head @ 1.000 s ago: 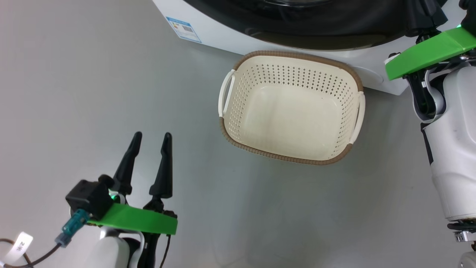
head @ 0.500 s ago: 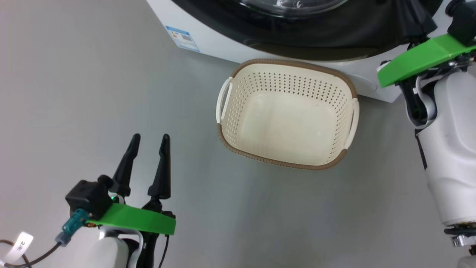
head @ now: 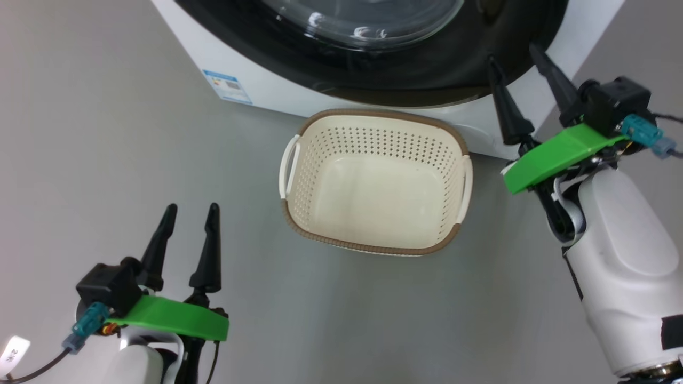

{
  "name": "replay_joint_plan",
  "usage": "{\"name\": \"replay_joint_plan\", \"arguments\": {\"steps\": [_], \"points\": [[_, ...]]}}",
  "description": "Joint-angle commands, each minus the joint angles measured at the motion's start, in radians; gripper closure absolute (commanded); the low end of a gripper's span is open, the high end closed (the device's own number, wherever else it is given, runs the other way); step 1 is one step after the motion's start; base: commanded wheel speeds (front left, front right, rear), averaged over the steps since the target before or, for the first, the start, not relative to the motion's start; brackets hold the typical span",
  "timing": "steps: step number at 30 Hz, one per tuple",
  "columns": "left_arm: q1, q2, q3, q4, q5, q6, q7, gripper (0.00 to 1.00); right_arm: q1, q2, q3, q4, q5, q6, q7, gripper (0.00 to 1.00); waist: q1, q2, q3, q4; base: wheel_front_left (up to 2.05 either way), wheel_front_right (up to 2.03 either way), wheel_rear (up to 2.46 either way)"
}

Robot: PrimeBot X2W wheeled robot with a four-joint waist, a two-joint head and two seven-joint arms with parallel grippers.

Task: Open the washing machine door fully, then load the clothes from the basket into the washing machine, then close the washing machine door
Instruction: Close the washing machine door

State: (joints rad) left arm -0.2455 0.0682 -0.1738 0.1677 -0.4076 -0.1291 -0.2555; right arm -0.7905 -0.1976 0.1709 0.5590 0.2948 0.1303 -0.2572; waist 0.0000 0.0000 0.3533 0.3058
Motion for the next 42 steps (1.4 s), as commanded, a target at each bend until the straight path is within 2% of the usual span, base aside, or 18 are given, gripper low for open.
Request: {"name": "replay_joint_plan", "arguments": {"steps": [1,18,30,42], "points": [[-0.003,0.038,0.043,-0.011,0.008,-0.002,-0.006,0.00,0.040,0.024,0.017,-0.033,0.012,0.000,-0.005,0.00,0.0000,0.0000,-0.027,-0.032,0.00,0.00,0.00],[0.022,0.116,0.088,0.040,0.007,-0.002,-0.006,0.00,0.240,0.027,0.018,-0.113,0.032,0.000,-0.005,0.00,0.0000,0.0000,-0.123,-0.191,0.00,0.00,0.00],[0.051,0.150,0.113,0.056,0.006,-0.002,-0.006,0.00,0.337,0.042,0.004,-0.142,0.041,0.000,-0.005,0.00,0.0000,0.0000,-0.180,-0.278,0.00,0.00,0.00],[0.115,0.157,0.160,0.059,0.021,-0.002,-0.006,0.00,0.461,0.047,-0.019,-0.164,0.050,0.000,-0.005,0.00,0.0000,0.0000,-0.244,-0.340,0.00,0.00,0.00]]}}
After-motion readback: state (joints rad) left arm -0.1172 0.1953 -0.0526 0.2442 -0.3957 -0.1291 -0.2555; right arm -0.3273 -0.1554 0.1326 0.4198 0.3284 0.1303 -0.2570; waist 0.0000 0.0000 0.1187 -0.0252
